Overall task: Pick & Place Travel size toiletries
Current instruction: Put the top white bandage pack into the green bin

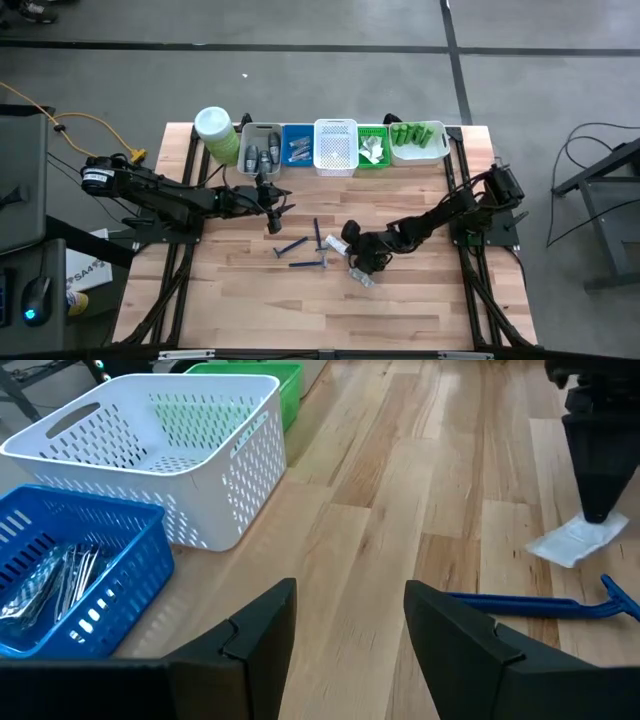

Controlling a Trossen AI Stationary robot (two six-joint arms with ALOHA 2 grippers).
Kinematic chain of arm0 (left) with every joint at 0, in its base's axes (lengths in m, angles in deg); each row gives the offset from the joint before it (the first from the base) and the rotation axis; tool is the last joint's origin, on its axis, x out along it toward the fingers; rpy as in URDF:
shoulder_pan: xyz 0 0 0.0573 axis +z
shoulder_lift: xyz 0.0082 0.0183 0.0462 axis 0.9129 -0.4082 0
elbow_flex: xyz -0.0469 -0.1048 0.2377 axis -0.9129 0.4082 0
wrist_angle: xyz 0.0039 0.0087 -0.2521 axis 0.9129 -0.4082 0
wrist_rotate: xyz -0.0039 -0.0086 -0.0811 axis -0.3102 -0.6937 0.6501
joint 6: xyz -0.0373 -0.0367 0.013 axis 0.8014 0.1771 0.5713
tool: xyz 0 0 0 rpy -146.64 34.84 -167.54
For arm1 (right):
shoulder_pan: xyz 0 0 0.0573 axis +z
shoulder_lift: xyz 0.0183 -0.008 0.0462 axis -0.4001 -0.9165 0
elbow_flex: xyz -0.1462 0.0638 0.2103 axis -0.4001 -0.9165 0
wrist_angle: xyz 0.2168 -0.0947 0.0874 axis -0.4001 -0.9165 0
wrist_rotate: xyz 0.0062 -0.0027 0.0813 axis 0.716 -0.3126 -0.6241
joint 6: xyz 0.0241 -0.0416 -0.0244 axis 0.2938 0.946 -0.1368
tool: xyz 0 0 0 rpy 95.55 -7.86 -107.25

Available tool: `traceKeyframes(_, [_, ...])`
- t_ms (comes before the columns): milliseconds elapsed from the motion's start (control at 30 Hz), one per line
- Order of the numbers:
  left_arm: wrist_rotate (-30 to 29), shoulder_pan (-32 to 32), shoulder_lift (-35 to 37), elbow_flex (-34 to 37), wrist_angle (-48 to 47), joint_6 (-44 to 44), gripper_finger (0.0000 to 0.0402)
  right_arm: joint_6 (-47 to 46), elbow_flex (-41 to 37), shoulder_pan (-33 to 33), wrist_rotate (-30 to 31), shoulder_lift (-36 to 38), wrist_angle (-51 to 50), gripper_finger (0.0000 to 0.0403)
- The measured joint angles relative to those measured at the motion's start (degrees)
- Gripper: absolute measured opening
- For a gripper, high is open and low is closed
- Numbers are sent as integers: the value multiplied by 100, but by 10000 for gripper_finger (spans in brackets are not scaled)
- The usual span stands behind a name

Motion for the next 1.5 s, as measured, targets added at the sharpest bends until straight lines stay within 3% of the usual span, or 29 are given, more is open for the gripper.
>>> traceKeyframes(333, [131,1,0,0,2,1,186,-565,-4,29,1240,388,-395,3])
traceKeyframes(733, [136,0,0,0,-99,1,186,-1138,5,-756,3040,2064,-1925,3])
traceKeyframes(933, [140,0,0,0,-125,8,186,-1167,7,-1412,3127,2805,-2351,3])
traceKeyframes(1100, [142,0,0,0,-125,41,186,-1086,7,-2070,3016,2878,-2358,3])
traceKeyframes(1500, [142,0,0,0,-127,43,186,-815,7,-3666,1406,2511,-1900,3])
